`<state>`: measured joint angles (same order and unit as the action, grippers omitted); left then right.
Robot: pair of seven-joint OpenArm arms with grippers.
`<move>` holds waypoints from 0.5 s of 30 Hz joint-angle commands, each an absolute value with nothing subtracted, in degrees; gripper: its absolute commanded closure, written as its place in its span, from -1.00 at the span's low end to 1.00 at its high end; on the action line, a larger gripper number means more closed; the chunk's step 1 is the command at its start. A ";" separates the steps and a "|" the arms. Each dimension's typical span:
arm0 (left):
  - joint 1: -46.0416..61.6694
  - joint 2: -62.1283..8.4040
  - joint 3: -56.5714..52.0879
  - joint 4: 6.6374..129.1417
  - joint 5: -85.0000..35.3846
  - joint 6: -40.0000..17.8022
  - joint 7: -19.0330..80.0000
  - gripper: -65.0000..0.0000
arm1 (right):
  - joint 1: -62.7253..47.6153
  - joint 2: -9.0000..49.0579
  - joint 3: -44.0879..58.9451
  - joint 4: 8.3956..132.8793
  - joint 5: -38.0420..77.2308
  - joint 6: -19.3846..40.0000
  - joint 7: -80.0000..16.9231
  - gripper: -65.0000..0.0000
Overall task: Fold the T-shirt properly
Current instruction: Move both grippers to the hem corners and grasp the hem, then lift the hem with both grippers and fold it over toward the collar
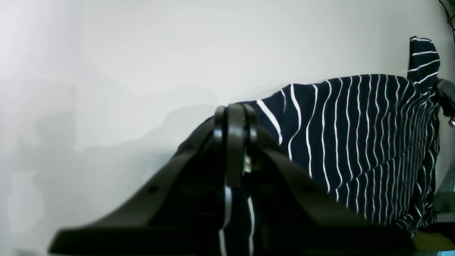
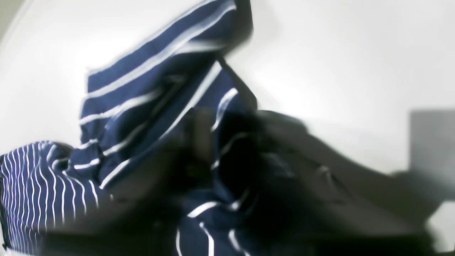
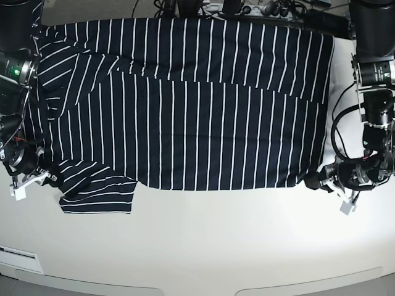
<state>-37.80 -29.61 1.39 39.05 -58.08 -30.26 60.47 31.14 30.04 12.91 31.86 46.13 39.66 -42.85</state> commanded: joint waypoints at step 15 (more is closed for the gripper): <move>-40.97 -30.81 1.06 41.06 -72.20 -40.00 67.83 1.00 | 24.60 35.70 13.10 60.49 63.66 40.00 -56.60 1.00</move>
<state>-38.92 -29.91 1.39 40.03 -70.74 -39.51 68.25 22.79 34.37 12.75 59.77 62.00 39.57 -57.80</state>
